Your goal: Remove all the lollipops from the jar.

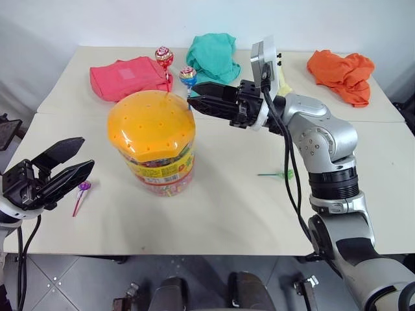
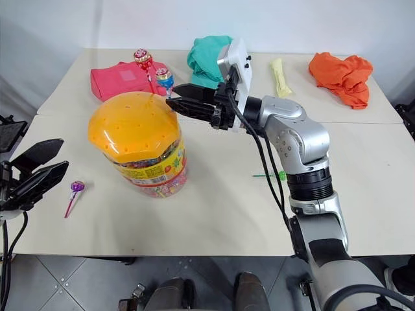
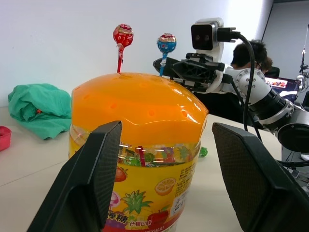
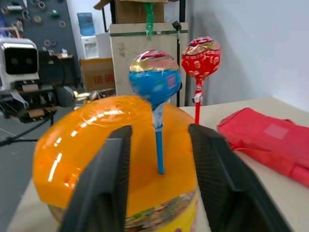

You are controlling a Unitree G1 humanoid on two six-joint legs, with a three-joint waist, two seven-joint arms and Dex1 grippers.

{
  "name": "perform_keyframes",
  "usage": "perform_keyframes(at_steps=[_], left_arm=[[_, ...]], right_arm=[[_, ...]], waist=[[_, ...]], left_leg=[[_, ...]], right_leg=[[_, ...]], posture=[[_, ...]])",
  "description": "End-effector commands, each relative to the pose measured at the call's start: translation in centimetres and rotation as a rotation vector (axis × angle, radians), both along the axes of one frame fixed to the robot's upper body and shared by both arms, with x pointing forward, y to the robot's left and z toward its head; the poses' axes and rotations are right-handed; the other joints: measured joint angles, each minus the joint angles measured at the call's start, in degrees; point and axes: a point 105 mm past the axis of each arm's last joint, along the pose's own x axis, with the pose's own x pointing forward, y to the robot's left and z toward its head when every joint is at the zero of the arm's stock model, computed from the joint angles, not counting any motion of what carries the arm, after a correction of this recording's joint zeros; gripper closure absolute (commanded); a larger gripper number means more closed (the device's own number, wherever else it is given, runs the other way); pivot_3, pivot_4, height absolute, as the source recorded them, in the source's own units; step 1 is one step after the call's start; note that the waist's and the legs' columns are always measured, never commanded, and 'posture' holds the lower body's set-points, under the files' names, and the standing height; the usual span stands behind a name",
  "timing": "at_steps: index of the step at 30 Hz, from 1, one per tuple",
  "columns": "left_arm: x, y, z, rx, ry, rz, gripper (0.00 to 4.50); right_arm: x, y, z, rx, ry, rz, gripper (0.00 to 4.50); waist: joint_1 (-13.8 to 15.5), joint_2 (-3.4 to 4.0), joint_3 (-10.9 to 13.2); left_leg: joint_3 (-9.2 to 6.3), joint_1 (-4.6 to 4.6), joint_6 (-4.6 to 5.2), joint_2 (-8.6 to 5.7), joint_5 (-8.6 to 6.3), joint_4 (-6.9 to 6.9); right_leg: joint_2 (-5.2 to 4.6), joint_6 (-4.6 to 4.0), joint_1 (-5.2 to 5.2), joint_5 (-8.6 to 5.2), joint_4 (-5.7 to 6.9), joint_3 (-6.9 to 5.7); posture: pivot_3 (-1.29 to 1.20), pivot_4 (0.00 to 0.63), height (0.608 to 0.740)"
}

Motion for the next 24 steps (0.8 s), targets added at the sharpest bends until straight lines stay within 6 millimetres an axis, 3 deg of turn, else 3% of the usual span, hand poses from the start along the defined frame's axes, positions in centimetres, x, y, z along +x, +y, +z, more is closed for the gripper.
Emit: perform_keyframes(at_steps=[1, 4, 7, 10, 14, 16, 19, 22, 24], left_arm=[[-0.2, -0.3, 0.7, 0.02, -0.035, -0.021, 1.31], [-0.2, -0.4, 0.8, 0.021, -0.036, -0.025, 1.31], [-0.1, -0.6, 0.9, 0.023, -0.043, -0.031, 1.31], [-0.1, -0.8, 0.9, 0.027, -0.045, -0.043, 1.31], [-0.1, -1.2, 0.9, 0.038, -0.043, -0.067, 1.31], [-0.1, -1.5, 0.7, 0.055, -0.039, -0.087, 1.31], [-0.2, -2.7, 0.1, 0.11, -0.024, -0.156, 1.31], [-0.6, -4.0, -0.8, 0.18, -0.001, -0.23, 1.31], [-0.9, -4.6, -1.4, 0.228, 0.015, -0.27, 1.31]], right_arm=[[-0.9, 1.1, 1.9, 0.009, -0.094, 0.027, 2.7], [-1.0, 1.6, 2.2, 0.021, -0.094, 0.04, 2.7], [-0.9, 1.7, 2.6, 0.056, -0.088, 0.04, 3.27], [-0.8, 1.3, 2.9, 0.086, -0.088, 0.042, 4.31], [-1.1, -0.3, 4.7, 0.212, -0.104, 0.062, 4.49], [-0.8, -2.3, 6.0, 0.302, -0.096, 0.043, 4.49], [0.3, -7.1, 7.0, 0.331, -0.108, -0.102, 4.49], [1.7, -11.5, 5.0, 0.144, -0.109, -0.306, 4.49], [2.7, -14.9, 2.0, -0.075, -0.108, -0.47, 4.49]], waist=[[-0.06, 0.0, 0.0], [-0.16, 0.0, 0.0], [-0.15, 0.0, 0.0], [-0.14, 0.0, 0.0], [-0.05, 0.0, 0.0], [0.01, 0.0, 0.0], [0.42, 0.0, 0.0], [1.23, 0.0, 0.0], [1.54, -0.01, 0.0]], left_leg=[[0.0, 0.0, 0.0, 0.0, 0.0, 0.0], [-0.01, 0.01, -0.01, 0.01, 0.0, -0.01], [-0.02, 0.0, -0.01, 0.05, 0.0, -0.01], [-0.02, 0.0, 0.0, 0.04, 0.0, -0.01], [-0.03, 0.0, 0.0, 0.04, 0.0, -0.01], [-0.03, 0.0, 0.0, 0.04, 0.0, -0.01], [-0.05, 0.0, 0.0, 0.02, 0.0, 0.0], [-0.01, -0.01, 0.01, -0.02, 0.0, -0.02], [0.14, -0.01, 0.01, -0.04, -0.01, -0.07]], right_leg=[[0.0, 0.0, 0.0, 0.0, 0.0, 0.0], [0.0, 0.0, -0.01, 0.0, 0.02, 0.0], [0.0, 0.0, -0.01, 0.0, 0.03, 0.0], [0.0, 0.0, -0.01, 0.0, 0.03, 0.01], [-0.01, 0.0, -0.01, 0.0, 0.03, 0.01], [-0.01, 0.0, 0.0, 0.0, 0.02, 0.01], [-0.01, 0.0, 0.02, 0.0, 0.02, 0.01], [-0.03, 0.0, 0.03, 0.0, -0.06, 0.04], [-0.03, 0.0, 0.03, 0.0, -0.1, 0.03]], posture=[[0.0, 0.15, 0.74], [0.0, 0.15, 0.74], [0.0, 0.15, 0.74], [0.0, 0.15, 0.74], [0.0, 0.15, 0.74], [0.0, 0.15, 0.74], [0.0, 0.15, 0.74], [0.0, 0.15, 0.74], [0.0, 0.15, 0.74]])
